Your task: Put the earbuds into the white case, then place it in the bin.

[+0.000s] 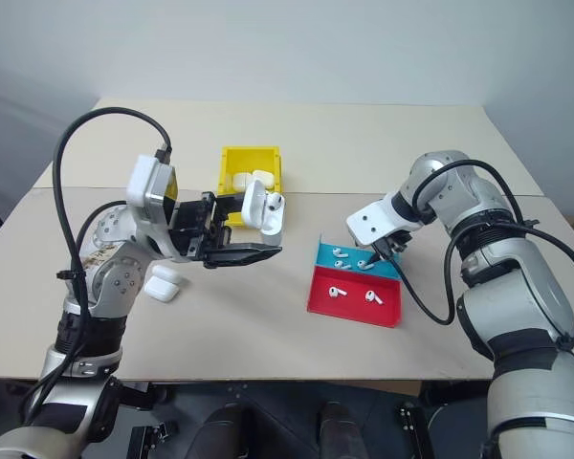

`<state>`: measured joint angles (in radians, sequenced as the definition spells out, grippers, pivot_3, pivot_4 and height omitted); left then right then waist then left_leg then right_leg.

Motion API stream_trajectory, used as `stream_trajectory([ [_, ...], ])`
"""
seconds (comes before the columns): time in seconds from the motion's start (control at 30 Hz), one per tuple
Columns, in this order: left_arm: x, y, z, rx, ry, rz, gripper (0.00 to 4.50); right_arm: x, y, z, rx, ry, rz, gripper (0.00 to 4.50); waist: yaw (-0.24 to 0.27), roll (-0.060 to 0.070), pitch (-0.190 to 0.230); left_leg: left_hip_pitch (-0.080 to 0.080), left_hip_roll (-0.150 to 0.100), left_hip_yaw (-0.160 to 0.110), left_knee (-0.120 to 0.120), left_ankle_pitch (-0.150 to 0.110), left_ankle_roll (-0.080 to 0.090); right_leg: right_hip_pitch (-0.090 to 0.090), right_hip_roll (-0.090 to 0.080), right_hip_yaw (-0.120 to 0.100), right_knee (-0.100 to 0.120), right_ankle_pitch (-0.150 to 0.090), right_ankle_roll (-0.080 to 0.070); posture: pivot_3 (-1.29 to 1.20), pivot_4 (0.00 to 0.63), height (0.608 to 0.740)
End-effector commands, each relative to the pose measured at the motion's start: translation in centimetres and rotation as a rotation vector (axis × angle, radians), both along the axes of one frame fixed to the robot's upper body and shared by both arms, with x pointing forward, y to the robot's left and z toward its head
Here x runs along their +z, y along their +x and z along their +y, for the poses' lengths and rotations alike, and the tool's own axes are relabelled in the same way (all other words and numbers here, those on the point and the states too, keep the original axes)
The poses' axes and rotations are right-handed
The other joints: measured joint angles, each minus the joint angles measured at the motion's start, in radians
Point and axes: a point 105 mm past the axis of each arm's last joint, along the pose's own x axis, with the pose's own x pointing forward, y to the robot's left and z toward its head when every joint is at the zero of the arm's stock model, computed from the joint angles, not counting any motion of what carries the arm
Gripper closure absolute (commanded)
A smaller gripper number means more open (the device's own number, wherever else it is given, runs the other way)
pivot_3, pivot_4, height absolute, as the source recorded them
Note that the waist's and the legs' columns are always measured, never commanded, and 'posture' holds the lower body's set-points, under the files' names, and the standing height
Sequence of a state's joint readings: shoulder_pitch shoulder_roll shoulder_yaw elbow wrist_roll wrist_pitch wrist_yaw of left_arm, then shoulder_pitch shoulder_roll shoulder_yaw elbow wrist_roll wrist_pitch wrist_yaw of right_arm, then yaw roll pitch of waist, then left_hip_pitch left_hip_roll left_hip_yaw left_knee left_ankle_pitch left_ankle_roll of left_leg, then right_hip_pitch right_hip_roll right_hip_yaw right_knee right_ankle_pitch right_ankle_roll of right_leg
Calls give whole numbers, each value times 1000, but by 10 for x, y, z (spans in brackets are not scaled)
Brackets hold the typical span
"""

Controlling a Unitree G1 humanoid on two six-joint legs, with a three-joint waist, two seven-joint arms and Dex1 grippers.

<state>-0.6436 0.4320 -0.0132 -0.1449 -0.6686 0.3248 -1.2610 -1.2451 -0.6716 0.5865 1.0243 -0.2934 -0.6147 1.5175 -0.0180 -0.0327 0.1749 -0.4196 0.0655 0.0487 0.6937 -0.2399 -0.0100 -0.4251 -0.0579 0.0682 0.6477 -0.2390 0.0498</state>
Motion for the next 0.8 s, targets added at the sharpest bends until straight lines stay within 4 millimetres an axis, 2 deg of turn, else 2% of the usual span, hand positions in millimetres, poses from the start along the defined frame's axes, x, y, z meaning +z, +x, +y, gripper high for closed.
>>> stream_trajectory([
  [0.03,8,-6,4,18,-20,-50,1720,5,4,2,20,-10,-30,2035,-1,0,0,0,0,0,0,0,0,0,0,0,0,0,0,0,150,740],
  [0.4,8,-9,5,32,-18,-51,1720,-14,13,8,-23,17,-65,2035,-3,1,0,1,0,0,0,0,0,0,0,0,1,0,0,0,150,740],
  [0.8,7,-9,7,48,-13,-54,1720,-28,11,6,-26,-13,-50,2035,-7,1,0,5,0,0,0,0,0,4,0,0,1,0,0,0,150,740],
])
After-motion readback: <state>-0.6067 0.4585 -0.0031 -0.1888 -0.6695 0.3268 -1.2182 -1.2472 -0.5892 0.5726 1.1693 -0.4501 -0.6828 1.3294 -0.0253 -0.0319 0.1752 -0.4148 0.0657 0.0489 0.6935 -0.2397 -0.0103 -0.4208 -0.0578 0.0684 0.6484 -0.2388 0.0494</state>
